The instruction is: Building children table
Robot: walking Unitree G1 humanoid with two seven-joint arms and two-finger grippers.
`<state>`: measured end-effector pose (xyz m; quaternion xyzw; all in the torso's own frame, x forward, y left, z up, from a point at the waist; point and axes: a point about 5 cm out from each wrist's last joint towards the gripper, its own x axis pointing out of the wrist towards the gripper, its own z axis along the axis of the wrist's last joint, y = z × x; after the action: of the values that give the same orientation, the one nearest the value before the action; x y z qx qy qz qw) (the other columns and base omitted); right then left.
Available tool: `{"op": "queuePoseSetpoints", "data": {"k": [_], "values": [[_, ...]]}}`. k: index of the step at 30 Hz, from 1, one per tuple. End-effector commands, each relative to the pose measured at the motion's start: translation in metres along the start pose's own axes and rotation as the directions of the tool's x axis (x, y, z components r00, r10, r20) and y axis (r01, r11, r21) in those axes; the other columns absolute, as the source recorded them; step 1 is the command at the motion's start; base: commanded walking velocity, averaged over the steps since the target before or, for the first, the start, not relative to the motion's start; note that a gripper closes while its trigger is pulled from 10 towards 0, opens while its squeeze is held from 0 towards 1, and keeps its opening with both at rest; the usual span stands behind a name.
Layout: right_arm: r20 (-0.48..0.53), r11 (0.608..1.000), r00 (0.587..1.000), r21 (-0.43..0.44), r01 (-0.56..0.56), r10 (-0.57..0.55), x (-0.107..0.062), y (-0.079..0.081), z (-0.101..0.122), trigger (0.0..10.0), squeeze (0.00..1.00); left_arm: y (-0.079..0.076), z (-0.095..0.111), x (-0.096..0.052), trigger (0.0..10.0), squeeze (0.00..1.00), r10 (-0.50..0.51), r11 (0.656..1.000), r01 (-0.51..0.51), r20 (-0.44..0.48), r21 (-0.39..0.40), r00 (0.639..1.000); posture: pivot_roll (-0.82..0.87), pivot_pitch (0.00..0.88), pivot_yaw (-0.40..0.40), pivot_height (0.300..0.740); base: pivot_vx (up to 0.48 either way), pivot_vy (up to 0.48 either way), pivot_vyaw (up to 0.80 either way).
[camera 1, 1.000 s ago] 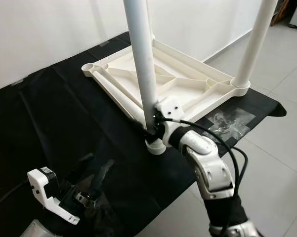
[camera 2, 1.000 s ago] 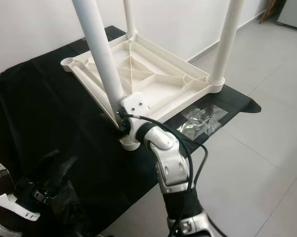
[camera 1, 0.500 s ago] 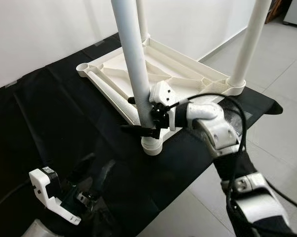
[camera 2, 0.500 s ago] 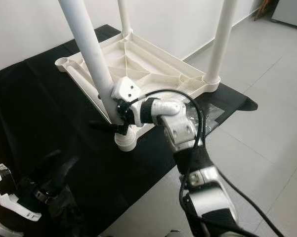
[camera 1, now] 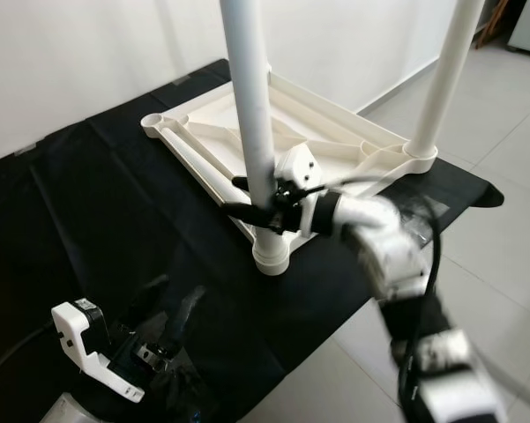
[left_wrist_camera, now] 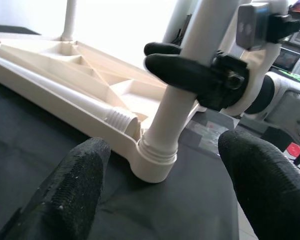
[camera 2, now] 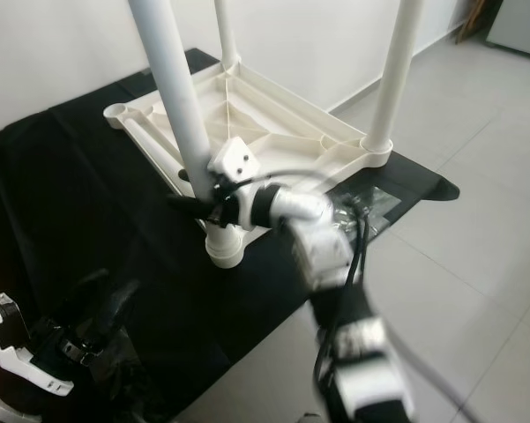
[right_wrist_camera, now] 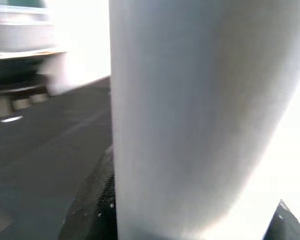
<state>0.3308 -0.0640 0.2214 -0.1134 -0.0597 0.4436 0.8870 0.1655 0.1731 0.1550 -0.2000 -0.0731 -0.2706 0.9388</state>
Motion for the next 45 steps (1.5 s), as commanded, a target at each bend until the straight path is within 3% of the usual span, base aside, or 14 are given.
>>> {"op": "queuePoseSetpoints", "data": {"k": [1, 5, 12, 13, 17, 18, 22, 25, 27, 37, 38, 40, 41, 45], "values": [[-0.19, 0.971, 0.955, 0.036, 0.238, -0.227, -0.014, 0.002, -0.034, 0.0, 0.0, 0.003, 0.001, -0.004, 10.0, 0.0, 0.022, 1.0, -0.022, -0.007, 0.011, 1.0, -0.03, 0.206, 0.093, 0.74, 0.0, 0.0, 0.0], [-0.228, 0.934, 0.916, 0.061, 0.352, -0.33, -0.022, 0.034, -0.037, 0.0, 0.0, 0.004, 0.001, -0.003, 10.0, 0.0, 0.017, 1.0, -0.017, -0.007, 0.011, 1.0, -0.03, 0.203, 0.104, 0.74, 0.0, 0.0, 0.0], [-0.202, 0.947, 0.935, 0.08, 0.312, -0.292, -0.005, 0.038, -0.03, 0.0, 0.0, 0.005, 0.0, -0.002, 10.0, 0.0, 0.014, 1.0, -0.014, -0.012, 0.016, 1.0, -0.02, 0.187, 0.098, 0.74, 0.0, 0.0, 0.0], [-0.201, 0.947, 0.934, 0.071, 0.314, -0.295, -0.003, 0.037, -0.028, 10.0, 0.0, 0.005, 0.0, -0.002, 10.0, 0.0, 0.017, 1.0, -0.017, -0.011, 0.018, 1.0, -0.03, 0.185, 0.099, 0.74, 0.0, 0.0, 0.0], [-0.175, 0.957, 0.948, 0.077, 0.281, -0.265, 0.0, 0.037, -0.018, 10.0, 0.0, 0.005, 0.0, -0.002, 10.0, 0.0, 0.022, 1.0, -0.022, -0.006, 0.021, 1.0, -0.03, 0.184, 0.1, 0.74, 0.0, 0.0, 0.0], [-0.154, 0.967, 0.963, 0.092, 0.237, -0.221, 0.001, 0.038, -0.014, 10.0, 1.0, 0.005, 0.0, -0.002, 10.0, 0.0, 0.022, 1.0, -0.022, -0.006, 0.021, 1.0, -0.02, 0.183, 0.102, 0.74, 0.0, 0.0, 0.0], [-0.012, 0.994, 1.0, 0.111, -0.011, 0.012, 0.003, 0.032, 0.005, 10.0, 1.0, 0.005, -0.001, -0.001, 10.0, 0.0, 0.017, 1.0, -0.017, -0.01, 0.017, 1.0, -0.02, 0.179, 0.101, 0.74, 0.0, 0.0, 0.0], [-0.009, 0.98, 0.981, -0.05, -0.192, 0.192, -0.003, 0.024, 0.007, 10.0, 0.92, 0.004, -0.002, -0.001, 10.0, 0.0, 0.014, 1.0, -0.014, -0.012, 0.014, 1.0, -0.02, 0.176, 0.095, 0.74, 0.0, 0.0, 0.0], [-0.049, 0.939, 0.945, -0.11, -0.326, 0.322, -0.007, 0.016, 0.006, 10.0, 0.0, 0.002, -0.003, -0.001, 10.0, 0.0, 0.014, 1.0, -0.014, -0.011, 0.012, 1.0, -0.02, 0.176, 0.091, 0.74, 0.0, 0.0, 0.0], [-0.129, 0.85, 0.863, -0.151, -0.505, 0.489, -0.003, -0.017, 0.015, 10.0, 0.0, -0.005, -0.003, -0.004, 10.0, 0.0, 0.016, 1.0, -0.016, -0.013, 0.014, 1.0, 0.01, 0.189, 0.084, 0.74, 0.0, 0.0, 0.0], [-0.11, 0.844, 0.856, -0.144, -0.516, 0.505, -0.001, -0.019, 0.019, 2.0, 0.0, -0.005, -0.002, -0.005, 10.0, 0.0, 0.017, 1.0, -0.017, -0.014, 0.015, 1.0, 0.02, 0.196, 0.084, 0.74, 0.0, 0.0, 0.0], [-0.097, 0.84, 0.852, -0.14, -0.524, 0.515, -0.001, -0.021, 0.022, 2.0, 0.0, -0.006, -0.002, -0.005, 10.0, 0.0, 0.018, 1.0, -0.017, -0.014, 0.015, 1.0, 0.02, 0.198, 0.084, 0.74, 0.0, 0.0, 0.0], [-0.092, 0.825, 0.835, -0.13, -0.55, 0.542, -0.001, -0.022, 0.023, 0.0, 0.0, -0.007, -0.001, -0.005, 10.0, 0.0, 0.018, 1.0, -0.018, -0.014, 0.015, 1.0, 0.02, 0.206, 0.081, 0.74, 0.0, 0.0, 0.0], [-0.104, 0.793, 0.801, -0.118, -0.598, 0.589, -0.003, -0.022, 0.021, 0.0, 0.0, -0.007, -0.001, -0.006, 10.0, 0.0, 0.018, 1.0, -0.018, -0.015, 0.016, 1.0, 0.02, 0.212, 0.077, 0.74, 0.0, 0.0, 0.0]]}}
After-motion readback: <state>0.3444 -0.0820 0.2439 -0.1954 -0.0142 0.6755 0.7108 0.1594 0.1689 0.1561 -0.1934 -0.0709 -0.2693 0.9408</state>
